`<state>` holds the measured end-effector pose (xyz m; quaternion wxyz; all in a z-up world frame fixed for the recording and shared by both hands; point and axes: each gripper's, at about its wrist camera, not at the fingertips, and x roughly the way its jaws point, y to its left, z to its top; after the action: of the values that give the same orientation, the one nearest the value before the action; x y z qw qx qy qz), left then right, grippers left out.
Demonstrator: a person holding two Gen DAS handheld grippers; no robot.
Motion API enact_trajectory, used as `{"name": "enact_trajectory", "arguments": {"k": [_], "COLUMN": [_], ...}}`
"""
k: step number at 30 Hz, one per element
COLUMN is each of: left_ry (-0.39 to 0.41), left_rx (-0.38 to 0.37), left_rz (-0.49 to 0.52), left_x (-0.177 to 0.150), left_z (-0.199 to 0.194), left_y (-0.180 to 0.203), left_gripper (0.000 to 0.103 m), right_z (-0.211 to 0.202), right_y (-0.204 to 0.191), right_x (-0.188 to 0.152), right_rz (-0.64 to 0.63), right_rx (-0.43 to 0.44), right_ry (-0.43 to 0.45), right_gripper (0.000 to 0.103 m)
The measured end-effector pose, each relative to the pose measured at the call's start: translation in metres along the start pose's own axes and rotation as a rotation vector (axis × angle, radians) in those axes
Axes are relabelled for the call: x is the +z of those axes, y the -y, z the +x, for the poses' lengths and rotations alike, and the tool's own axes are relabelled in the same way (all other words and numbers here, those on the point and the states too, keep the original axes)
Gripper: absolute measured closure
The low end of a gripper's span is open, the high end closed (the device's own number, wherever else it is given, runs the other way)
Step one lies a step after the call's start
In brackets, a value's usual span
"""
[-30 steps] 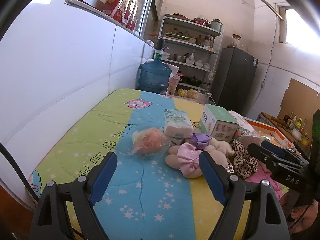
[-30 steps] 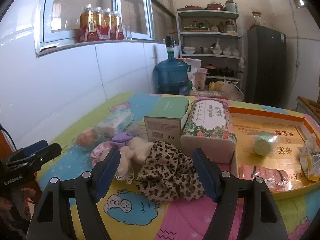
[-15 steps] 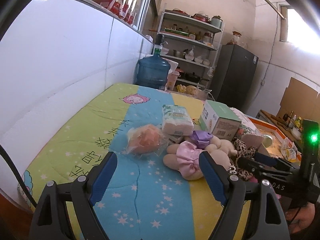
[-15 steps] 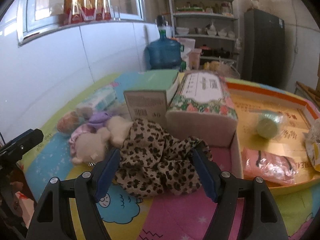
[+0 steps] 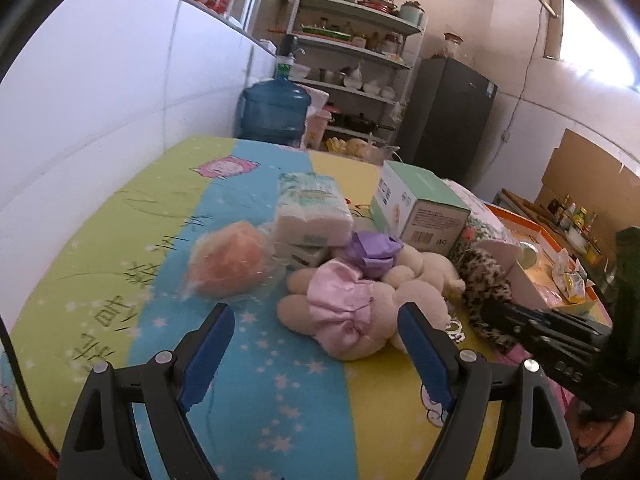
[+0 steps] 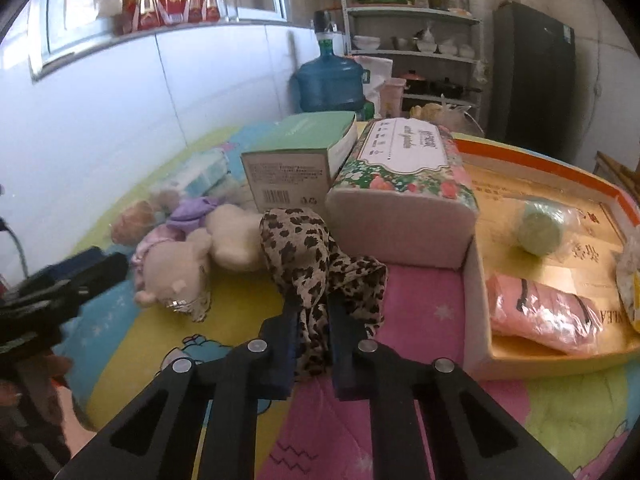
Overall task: Organize soft objects
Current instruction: 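Grasp the leopard-print cloth with the right gripper while the left gripper grasps the pink-bonneted plush toy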
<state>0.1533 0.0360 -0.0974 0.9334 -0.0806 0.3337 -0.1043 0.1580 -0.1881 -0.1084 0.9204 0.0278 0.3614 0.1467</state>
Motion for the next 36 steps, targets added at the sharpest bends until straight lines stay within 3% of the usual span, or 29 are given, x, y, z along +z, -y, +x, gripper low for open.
{"name": "enact_trajectory", "arguments": {"k": [9,21,22,24,26,30,34,35,36], "left_ry": [-0.049,-0.061,-0.058,-0.027,0.004,0.031,0.061,0.069,0.079], "left_rx": [-0.023,-0.055,-0.065,-0.051,-0.024,-0.053,-0.034,-0.027,-0.018], "left_rz": [-0.059,-0.167,-0.16,-0.135,-0.091,-0.087,-0.092,-0.093,-0.094], "left_x": [0.005,0.004,0.004,0.005,0.005,0.003,-0.002,-0.003,-0.004], "left_z": [0.024,0.035,0.036,0.034,0.03,0.021,0.003,-0.004,-0.01], "left_y": [0.001,0.016,0.02,0.026,0.034,0.038,0.033,0.034,0.031], "left_gripper": [0.019,0.019,0.023,0.044,0.055,0.061,0.065,0.076,0.079], "right_z": [-0.034,-0.036,-0.037,-0.041,-0.045,-0.05,-0.053,-0.053,-0.054], "right_y": [-0.005,-0.005,-0.004,-0.002,0.001,0.004,0.005,0.005,0.005], "right_x": [-0.001,-0.004,-0.005,-0.006,-0.006,-0.006,-0.005,-0.005,-0.005], "right_rz": [-0.002,0.018,0.02,0.021,0.022,0.028,0.03,0.029,0.027], "right_rx": [0.028,0.06,0.059,0.057,0.052,0.048,0.055,0.059,0.062], "right_ry": [0.063,0.07,0.072,0.076,0.082,0.09,0.098,0.101,0.102], "right_gripper": [0.09,0.09,0.09,0.09,0.09,0.09,0.09,0.09,0.09]}}
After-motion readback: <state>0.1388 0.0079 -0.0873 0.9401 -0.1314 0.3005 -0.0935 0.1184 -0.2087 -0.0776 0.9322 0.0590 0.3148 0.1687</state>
